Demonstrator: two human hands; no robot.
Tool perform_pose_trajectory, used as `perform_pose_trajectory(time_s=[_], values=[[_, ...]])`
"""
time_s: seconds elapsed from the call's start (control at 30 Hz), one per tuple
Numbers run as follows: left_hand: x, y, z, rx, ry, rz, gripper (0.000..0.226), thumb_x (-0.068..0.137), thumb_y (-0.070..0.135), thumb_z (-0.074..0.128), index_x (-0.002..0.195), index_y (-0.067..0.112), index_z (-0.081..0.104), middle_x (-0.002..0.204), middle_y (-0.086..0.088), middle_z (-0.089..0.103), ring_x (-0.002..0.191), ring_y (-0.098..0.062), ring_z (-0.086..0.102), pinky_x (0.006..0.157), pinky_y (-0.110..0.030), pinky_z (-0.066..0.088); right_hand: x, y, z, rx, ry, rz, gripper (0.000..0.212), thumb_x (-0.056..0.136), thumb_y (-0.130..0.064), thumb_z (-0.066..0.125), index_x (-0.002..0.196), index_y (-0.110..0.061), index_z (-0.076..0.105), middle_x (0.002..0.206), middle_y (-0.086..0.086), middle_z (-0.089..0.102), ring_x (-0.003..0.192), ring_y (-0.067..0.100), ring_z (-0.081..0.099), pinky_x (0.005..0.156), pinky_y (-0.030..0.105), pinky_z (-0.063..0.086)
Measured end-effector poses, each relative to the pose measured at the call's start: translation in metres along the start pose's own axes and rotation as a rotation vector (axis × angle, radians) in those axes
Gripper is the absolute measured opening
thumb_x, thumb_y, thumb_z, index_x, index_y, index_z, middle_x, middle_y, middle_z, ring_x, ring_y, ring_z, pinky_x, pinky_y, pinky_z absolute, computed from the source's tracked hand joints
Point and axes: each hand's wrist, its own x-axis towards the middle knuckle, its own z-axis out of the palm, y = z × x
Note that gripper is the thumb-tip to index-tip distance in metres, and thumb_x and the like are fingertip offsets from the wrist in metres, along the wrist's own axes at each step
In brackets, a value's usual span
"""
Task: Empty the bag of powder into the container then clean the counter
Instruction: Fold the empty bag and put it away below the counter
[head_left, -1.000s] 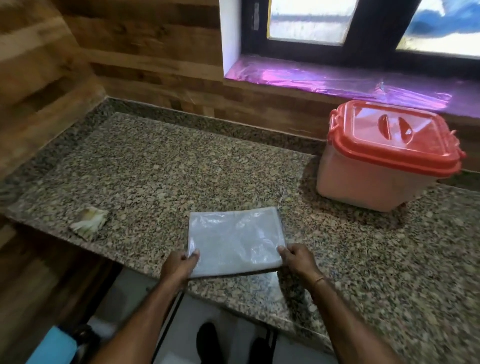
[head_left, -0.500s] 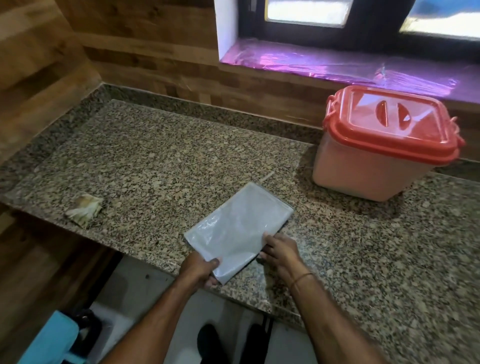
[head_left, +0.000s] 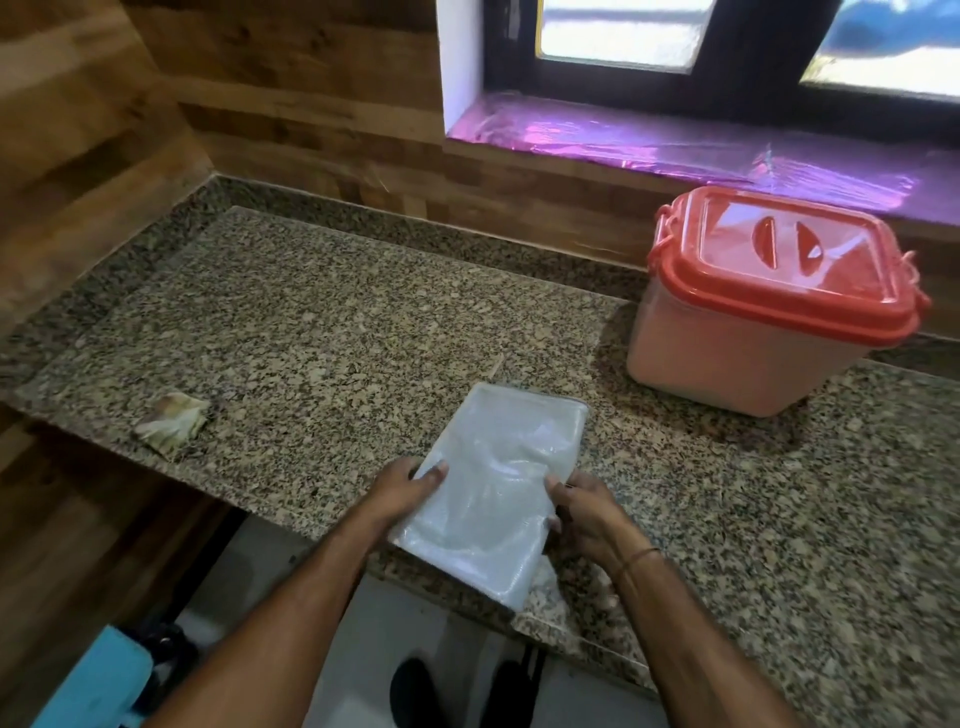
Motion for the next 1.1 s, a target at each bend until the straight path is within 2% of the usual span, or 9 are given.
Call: perform_pose_trajectory(time_s=[0.03,0.1,0.17,0.3,0.37,0.47,0.7,0.87,1.1], values=[[-0.003,0.008,0.001,-0.107,-0.049,-0.021,0.048,0.095,0.052,0.064,0.122,0.012,0.067,0.110,-0.010,0.077,0.095,-0.029,0.076,0.087,-0.051,0.062,0.000,-0.003,-0.003,-0.021,-0.034,-0.003,0.020,0.102,-0.011,0.058,0.117,-0.001,0.068,0.108,0.019,0.077,0.092,0.034,0.069,0.078,0.046,0.058],[-0.011,0.023,0.006,-0.246,-0.087,-0.048,0.038,0.098,0.038,0.065,0.114,0.004,0.069,0.103,-0.014,0.079,0.091,-0.033,0.078,0.083,-0.052,0.063,-0.001,-0.010,-0.011,-0.079,-0.061,-0.019,0.021,0.101,-0.014,0.060,0.116,-0.001,0.069,0.108,0.019,0.077,0.088,0.032,0.070,0.066,0.039,0.058],[-0.014,0.029,0.011,-0.321,-0.053,-0.059,0.025,0.098,0.026,0.067,0.107,0.002,0.070,0.097,-0.016,0.079,0.080,-0.030,0.078,0.066,-0.039,0.064,-0.003,-0.016,-0.015,-0.146,-0.050,-0.062,0.023,0.100,-0.018,0.062,0.113,-0.001,0.070,0.104,0.017,0.078,0.082,0.028,0.072,0.055,0.032,0.054],[-0.018,0.032,0.016,-0.301,0.037,-0.046,0.011,0.096,0.013,0.069,0.103,0.005,0.071,0.090,-0.006,0.073,0.075,-0.015,0.066,0.041,-0.016,0.049,-0.013,-0.020,-0.017,-0.325,0.007,-0.128,0.028,0.100,-0.023,0.064,0.092,0.004,0.070,0.086,0.016,0.077,0.071,0.023,0.070,0.058,0.032,0.055],[-0.018,0.030,0.011,-0.285,0.089,-0.039,0.012,0.091,0.014,0.075,0.099,0.005,0.074,0.094,-0.009,0.076,0.078,-0.020,0.070,0.052,-0.023,0.056,-0.019,-0.023,-0.012,-0.372,0.018,-0.148,0.030,0.103,-0.024,0.058,0.082,-0.005,0.064,0.068,0.008,0.067,0.051,0.013,0.059,0.046,0.024,0.047],[-0.020,0.033,-0.005,-0.285,0.144,-0.013,0.012,0.087,0.015,0.081,0.091,0.006,0.075,0.092,-0.012,0.079,0.082,-0.028,0.075,0.073,-0.037,0.062,-0.023,-0.036,0.006,-0.324,0.021,-0.194,0.028,0.107,-0.027,0.050,0.086,-0.011,0.057,0.074,0.007,0.062,0.047,0.012,0.057,0.037,0.021,0.042],[-0.044,0.029,-0.056,-0.436,0.279,0.039,0.026,0.089,0.031,0.080,0.091,0.005,0.074,0.064,-0.007,0.072,0.060,-0.022,0.062,0.049,-0.023,0.045,-0.038,-0.059,0.082,-0.223,-0.045,-0.359,0.038,0.107,-0.033,0.050,0.099,0.001,0.068,0.078,0.009,0.066,0.056,0.017,0.062,0.051,0.027,0.054],[-0.079,-0.004,-0.089,-0.657,0.404,0.051,0.032,0.088,0.037,0.080,0.096,0.007,0.074,0.087,-0.009,0.077,0.073,-0.023,0.073,0.055,-0.027,0.058,-0.052,-0.036,0.137,-0.265,-0.108,-0.450,0.038,0.103,-0.038,0.057,0.089,-0.006,0.072,0.084,0.013,0.068,0.072,0.023,0.063,0.059,0.035,0.051],[-0.140,-0.102,-0.131,-0.797,0.617,0.032,0.023,0.093,0.026,0.074,0.107,0.008,0.071,0.097,-0.010,0.074,0.082,-0.021,0.069,0.055,-0.025,0.052,-0.083,0.030,0.222,-0.348,-0.201,-0.462,0.059,0.079,-0.057,0.078,0.082,0.001,0.072,0.087,0.023,0.075,0.078,0.030,0.073,0.072,0.058,0.060]])
